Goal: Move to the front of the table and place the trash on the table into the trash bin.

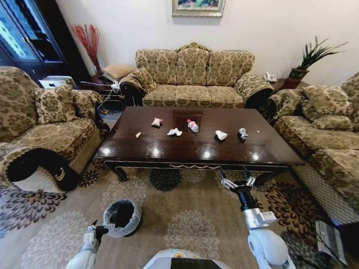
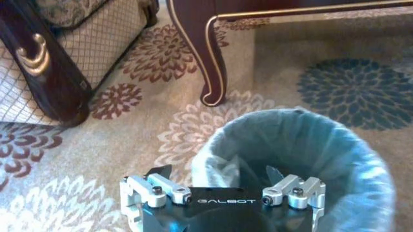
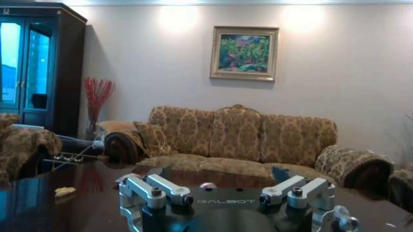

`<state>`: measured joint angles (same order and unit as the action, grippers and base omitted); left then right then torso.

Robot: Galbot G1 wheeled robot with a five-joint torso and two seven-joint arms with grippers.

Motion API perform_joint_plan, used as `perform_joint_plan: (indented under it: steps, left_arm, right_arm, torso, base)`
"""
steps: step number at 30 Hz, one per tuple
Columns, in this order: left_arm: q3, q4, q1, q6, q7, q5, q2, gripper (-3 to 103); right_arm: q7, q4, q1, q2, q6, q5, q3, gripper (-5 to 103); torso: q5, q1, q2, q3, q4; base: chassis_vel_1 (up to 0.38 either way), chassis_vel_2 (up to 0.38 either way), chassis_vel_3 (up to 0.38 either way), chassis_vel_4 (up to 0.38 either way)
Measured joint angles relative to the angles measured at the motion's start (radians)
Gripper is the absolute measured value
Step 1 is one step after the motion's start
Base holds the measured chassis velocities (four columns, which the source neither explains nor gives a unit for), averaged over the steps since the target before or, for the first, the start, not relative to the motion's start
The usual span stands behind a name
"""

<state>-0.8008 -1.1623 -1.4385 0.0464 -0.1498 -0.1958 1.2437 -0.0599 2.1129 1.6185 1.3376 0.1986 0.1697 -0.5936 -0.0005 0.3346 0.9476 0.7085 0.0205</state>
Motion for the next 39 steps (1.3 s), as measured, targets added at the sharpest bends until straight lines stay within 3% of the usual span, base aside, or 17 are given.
perform_joint_plan:
  steps: [2,5,9,11,20,39]
  left_arm:
    - [0.004,0.020,0.013,0.004,-0.006,-0.003,-0.005,100]
    - [0.033,0.180,0.110,0.037,-0.052,-0.012,-0.028,96]
    - [0.049,0.282,0.177,0.057,-0.067,0.001,-0.040,94]
    - [0.054,0.383,0.256,0.100,-0.063,0.032,-0.052,94]
    - [0.060,0.424,0.281,0.101,-0.037,0.025,-0.070,91]
    - [0.080,0.505,0.352,0.064,-0.092,0.054,-0.090,94]
  right_arm:
    - [0.000,0.000,-0.001,0.000,0.000,-0.003,0.001,100]
    - [0.000,0.002,0.000,-0.006,-0.004,-0.020,0.002,100]
    - [0.001,0.005,0.005,-0.013,-0.010,-0.024,0.000,100]
    - [0.002,0.009,0.008,-0.020,-0.015,-0.024,-0.005,100]
    - [0.006,0.006,0.014,-0.021,-0.013,-0.016,-0.009,100]
    - [0.029,0.010,0.026,-0.013,0.008,-0.028,-0.021,100]
  torso:
    - [0.0002,0.000,0.000,0.000,0.0000]
    - [0.0005,0.000,0.000,0.000,-0.0002]
    - [0.0005,0.000,0.000,0.000,-0.0003]
    - [0.0004,0.000,0.000,0.000,-0.0004]
    - [0.0005,0.000,0.000,0.000,0.0000]
    - [0.0006,0.000,0.000,0.000,-0.0002]
  base:
    - [0.043,0.066,-0.040,-0.056]
    - [0.014,0.022,-0.006,-0.007]
    - [0.000,0.000,0.000,0.000]
    - [0.000,0.000,0.000,0.000]
    - [0.000,0.000,0.000,0.000]
    - [0.000,0.000,0.000,0.000]
